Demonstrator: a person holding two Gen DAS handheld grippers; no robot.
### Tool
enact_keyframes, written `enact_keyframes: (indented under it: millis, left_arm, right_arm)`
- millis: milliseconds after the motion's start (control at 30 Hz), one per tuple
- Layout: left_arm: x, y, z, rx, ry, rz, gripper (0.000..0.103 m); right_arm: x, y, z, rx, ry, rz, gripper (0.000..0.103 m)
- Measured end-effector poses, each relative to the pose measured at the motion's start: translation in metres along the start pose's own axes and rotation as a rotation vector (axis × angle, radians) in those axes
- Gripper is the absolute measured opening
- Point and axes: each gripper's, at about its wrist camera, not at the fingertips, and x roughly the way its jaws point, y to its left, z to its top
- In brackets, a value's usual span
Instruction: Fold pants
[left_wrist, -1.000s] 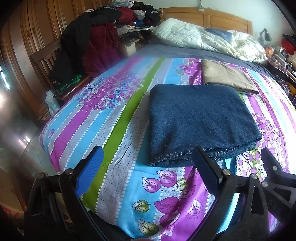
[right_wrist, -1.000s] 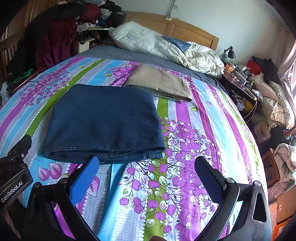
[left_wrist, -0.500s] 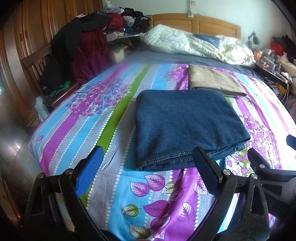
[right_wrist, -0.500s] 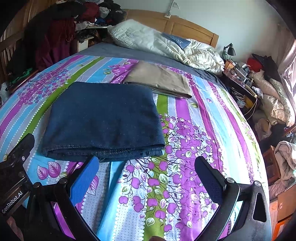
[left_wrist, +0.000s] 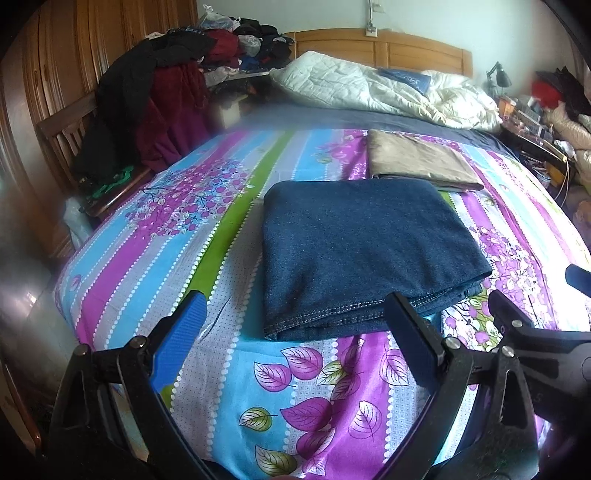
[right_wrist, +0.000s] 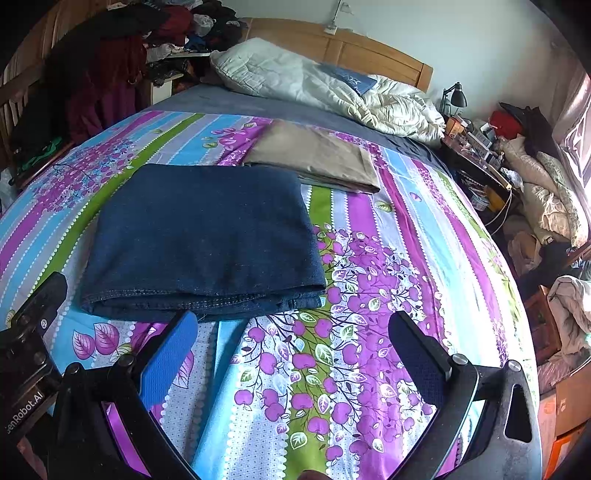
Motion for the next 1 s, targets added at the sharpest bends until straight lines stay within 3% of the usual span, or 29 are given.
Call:
enact_keyframes:
  millis: [400,800,1000]
  left_arm:
    - [0.003,-0.003,-0.006,0.018,0.013,0.006,0.097]
    - [0.002,-0.015,-0.008,0.034,0.033,-0.025,0.097]
    - [0.003,-0.017,-0.011,0.029,0.048,-0.054,0.097]
  right_arm:
    - [-0.009,-0.007,0.017,0.038,-0.037,-0.011,0.103]
    - [-0.028,-0.007,0.064,0.038,-0.091,0.017,0.103]
    - [-0.026,0.0,0.054,0.053,-0.061,0.058,0.103]
